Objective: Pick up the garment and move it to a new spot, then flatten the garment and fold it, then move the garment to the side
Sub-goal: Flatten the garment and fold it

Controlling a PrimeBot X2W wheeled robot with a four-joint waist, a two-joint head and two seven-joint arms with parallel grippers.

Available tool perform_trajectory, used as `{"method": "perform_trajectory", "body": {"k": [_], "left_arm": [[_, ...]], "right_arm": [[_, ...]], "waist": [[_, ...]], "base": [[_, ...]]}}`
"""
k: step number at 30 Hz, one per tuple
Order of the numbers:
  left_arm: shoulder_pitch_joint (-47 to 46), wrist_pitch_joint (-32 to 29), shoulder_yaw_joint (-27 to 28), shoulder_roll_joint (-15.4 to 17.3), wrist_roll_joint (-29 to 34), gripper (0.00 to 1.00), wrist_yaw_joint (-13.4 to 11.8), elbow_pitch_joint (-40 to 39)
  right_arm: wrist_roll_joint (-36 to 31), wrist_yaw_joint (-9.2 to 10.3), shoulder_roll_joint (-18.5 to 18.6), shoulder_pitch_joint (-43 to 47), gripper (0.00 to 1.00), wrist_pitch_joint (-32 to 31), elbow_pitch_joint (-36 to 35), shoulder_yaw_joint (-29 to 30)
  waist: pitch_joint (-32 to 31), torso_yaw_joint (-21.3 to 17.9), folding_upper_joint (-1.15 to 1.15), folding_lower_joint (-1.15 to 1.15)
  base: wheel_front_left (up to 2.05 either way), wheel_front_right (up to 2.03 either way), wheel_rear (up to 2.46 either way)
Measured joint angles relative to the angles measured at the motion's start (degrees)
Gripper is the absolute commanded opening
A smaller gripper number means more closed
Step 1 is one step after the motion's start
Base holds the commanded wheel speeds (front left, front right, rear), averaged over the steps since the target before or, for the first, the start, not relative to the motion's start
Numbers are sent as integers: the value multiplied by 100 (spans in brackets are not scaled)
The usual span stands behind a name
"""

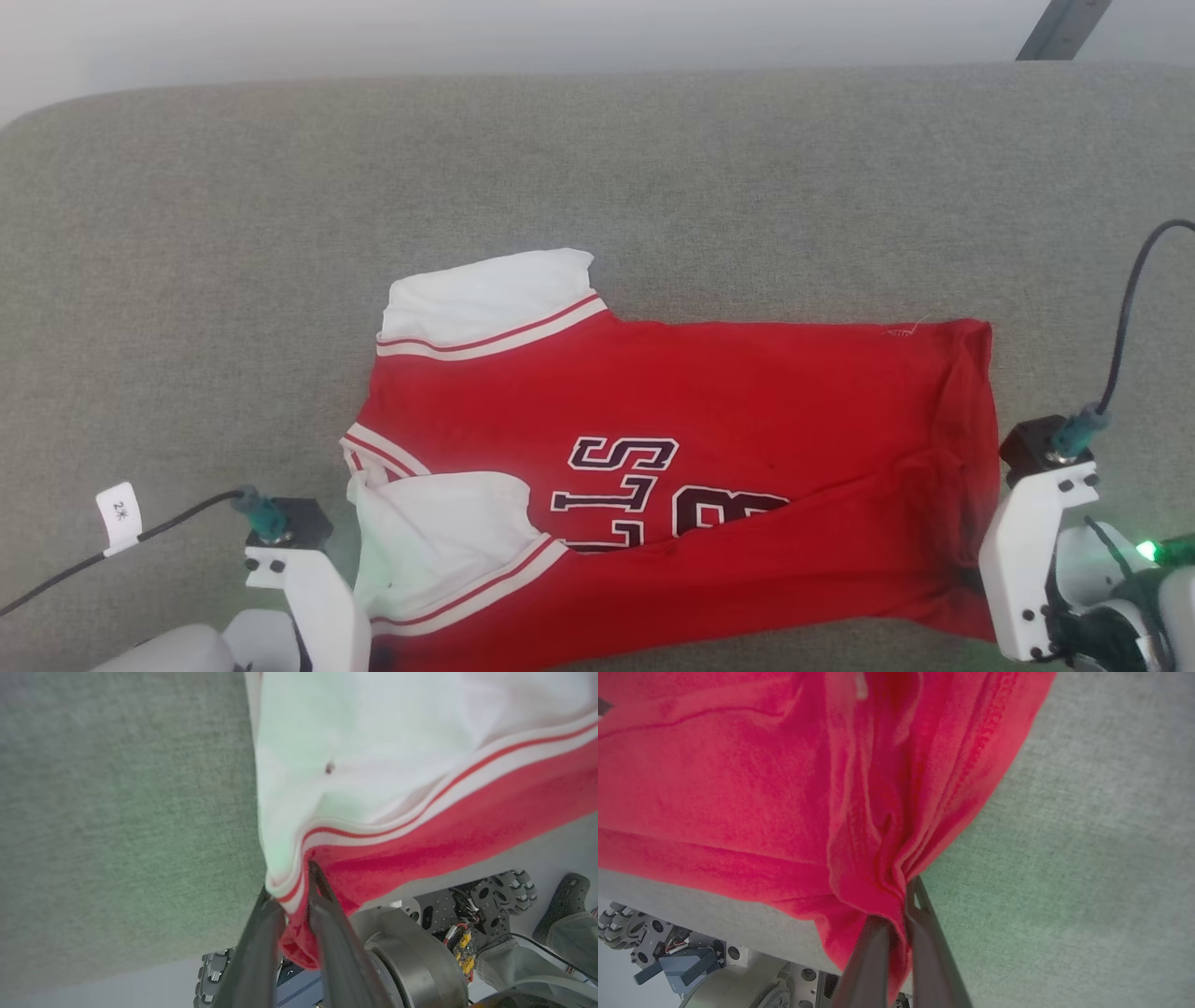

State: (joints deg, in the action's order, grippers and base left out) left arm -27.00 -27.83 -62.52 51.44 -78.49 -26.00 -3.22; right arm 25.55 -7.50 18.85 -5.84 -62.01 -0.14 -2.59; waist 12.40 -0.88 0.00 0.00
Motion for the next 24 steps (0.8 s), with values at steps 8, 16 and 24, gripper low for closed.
{"method": "perform_trajectory", "body": {"k": [8,16,24], "left_arm": [[-46,2,53,-160,-59,100,172,341],[-509,-315,291,751,146,100,-375,-608],[-1318,-501,573,1031,508,100,-387,-971]], "right_arm": [[-24,0,-21,-221,100,229,278,-114],[18,1,24,-274,100,598,-116,125],[-111,1,-307,-739,100,1739,-371,241]], "waist": [[-31,-45,0,0],[-79,-152,0,0],[16,-433,0,0]], "base": [[0,0,0],[0,0,0],[0,0,0]]}}
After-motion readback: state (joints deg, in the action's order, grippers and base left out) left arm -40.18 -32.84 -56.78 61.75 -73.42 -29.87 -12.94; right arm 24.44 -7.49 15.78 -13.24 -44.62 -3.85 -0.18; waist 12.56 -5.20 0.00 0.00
